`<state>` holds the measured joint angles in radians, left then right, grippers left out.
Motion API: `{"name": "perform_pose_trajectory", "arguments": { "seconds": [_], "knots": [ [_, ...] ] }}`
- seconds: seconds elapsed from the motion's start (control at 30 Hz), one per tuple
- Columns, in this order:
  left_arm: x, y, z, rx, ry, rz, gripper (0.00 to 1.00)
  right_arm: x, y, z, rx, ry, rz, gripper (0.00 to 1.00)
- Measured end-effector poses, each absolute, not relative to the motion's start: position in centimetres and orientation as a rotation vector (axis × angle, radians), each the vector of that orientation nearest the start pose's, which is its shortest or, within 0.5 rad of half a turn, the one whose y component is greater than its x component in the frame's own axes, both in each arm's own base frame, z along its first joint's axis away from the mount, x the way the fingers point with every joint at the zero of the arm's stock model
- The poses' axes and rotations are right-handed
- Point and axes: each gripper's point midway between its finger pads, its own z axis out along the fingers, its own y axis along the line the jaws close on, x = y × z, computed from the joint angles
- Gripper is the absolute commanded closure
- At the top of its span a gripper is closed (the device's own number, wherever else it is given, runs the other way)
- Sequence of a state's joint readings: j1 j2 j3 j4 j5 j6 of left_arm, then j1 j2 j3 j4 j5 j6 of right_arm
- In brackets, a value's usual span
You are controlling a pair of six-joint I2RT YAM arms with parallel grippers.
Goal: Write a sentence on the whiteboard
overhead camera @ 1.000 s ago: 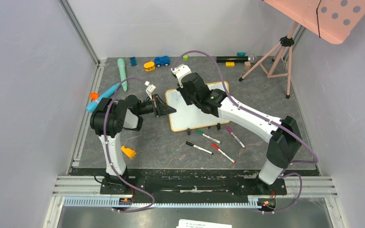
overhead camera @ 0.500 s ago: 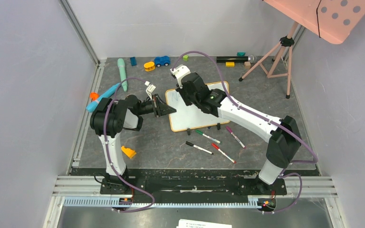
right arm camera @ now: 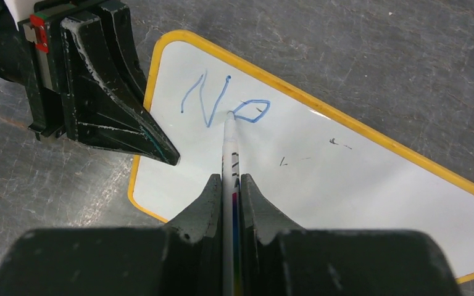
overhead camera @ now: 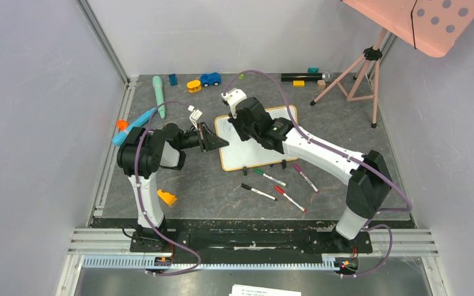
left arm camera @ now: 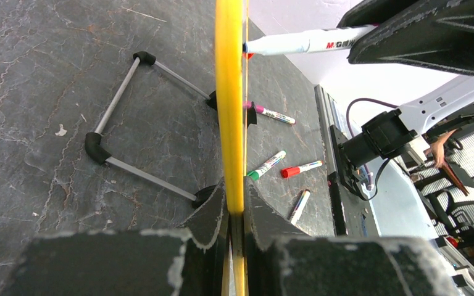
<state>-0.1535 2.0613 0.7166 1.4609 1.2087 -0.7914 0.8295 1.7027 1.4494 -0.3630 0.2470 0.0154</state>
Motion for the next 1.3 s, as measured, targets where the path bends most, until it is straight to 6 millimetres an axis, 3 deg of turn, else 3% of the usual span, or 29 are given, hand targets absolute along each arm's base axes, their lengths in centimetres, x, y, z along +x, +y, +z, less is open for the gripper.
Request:
{"name": "perform_pose_trajectory", "arguments": {
  "seconds": [0.7, 1.1, 1.3],
  "knots": [
    [33.7, -22.9, 10.5, 0.604, 1.662, -1.576, 0.98, 34.4, 30.6, 18.9, -0.729, 2.066, 0.19, 1.0],
    [33.6, -22.9, 10.7, 0.612, 1.655, -1.572, 0.98, 33.7, 30.5, 22.1, -0.72, 1.968, 0.275, 1.0],
    [33.5, -22.9, 10.7, 0.616, 1.655, -1.574, 0.98, 34.0, 29.8, 22.4, -0.707, 1.958, 0.256, 1.0]
  ]
}}
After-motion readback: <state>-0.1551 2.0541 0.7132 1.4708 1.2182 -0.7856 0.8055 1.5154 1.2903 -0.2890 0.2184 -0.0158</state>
